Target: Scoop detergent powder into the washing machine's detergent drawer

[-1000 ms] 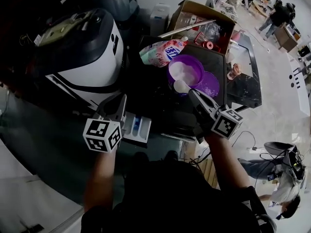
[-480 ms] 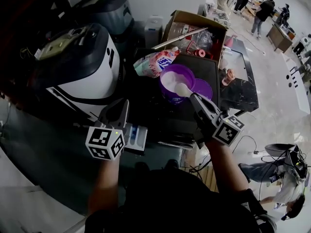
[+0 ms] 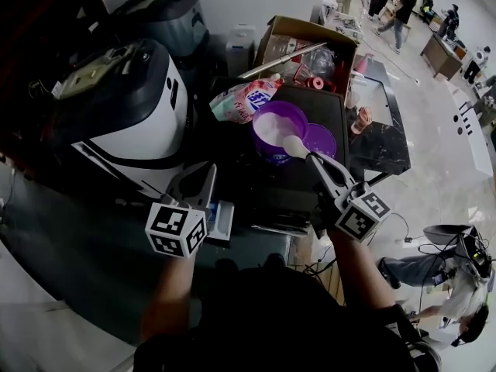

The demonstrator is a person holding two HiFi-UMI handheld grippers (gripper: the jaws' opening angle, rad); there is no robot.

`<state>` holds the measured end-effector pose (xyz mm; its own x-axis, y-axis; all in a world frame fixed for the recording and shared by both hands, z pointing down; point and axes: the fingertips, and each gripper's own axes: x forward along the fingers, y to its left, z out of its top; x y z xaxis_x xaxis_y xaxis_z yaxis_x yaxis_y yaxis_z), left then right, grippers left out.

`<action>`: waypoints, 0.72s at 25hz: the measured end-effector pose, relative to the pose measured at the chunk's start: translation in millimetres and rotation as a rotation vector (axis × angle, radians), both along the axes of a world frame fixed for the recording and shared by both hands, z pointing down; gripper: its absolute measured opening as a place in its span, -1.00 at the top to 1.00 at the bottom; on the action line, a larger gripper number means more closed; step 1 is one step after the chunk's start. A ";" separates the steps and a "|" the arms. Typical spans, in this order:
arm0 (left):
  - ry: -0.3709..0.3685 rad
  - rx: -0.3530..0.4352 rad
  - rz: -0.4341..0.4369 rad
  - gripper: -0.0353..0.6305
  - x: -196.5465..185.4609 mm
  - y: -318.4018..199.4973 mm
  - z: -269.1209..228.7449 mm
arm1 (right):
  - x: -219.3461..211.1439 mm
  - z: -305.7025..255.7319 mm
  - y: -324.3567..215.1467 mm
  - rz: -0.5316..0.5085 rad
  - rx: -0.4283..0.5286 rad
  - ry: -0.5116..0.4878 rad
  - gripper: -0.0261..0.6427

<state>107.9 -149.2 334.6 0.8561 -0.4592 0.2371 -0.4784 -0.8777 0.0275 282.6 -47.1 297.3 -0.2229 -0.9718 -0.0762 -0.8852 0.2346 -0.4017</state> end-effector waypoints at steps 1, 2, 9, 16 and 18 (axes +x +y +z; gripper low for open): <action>0.000 0.001 0.000 0.87 -0.6 0.1 -0.5 | -0.5 -0.7 0.6 0.003 0.002 0.018 0.86; 0.001 0.001 -0.001 0.87 -1.9 -0.3 -0.9 | -1.2 -1.1 1.0 0.006 0.002 0.039 0.86; -0.004 0.002 -0.046 0.87 -21.2 -18.6 -0.8 | -10.4 -7.1 -4.0 -0.007 0.017 0.169 0.86; -0.004 -0.008 -0.074 0.87 -31.9 -20.9 1.5 | -14.1 -6.8 -6.7 -0.021 0.011 0.191 0.86; 0.001 -0.018 -0.078 0.87 -33.8 -19.6 3.4 | -15.4 -6.7 -7.3 -0.022 0.011 0.196 0.86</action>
<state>74.1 -168.8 337.9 0.8182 -0.5202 0.2447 -0.5452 -0.8372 0.0432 267.2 -54.4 290.6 -0.2555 -0.9660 -0.0401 -0.9410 0.2579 -0.2191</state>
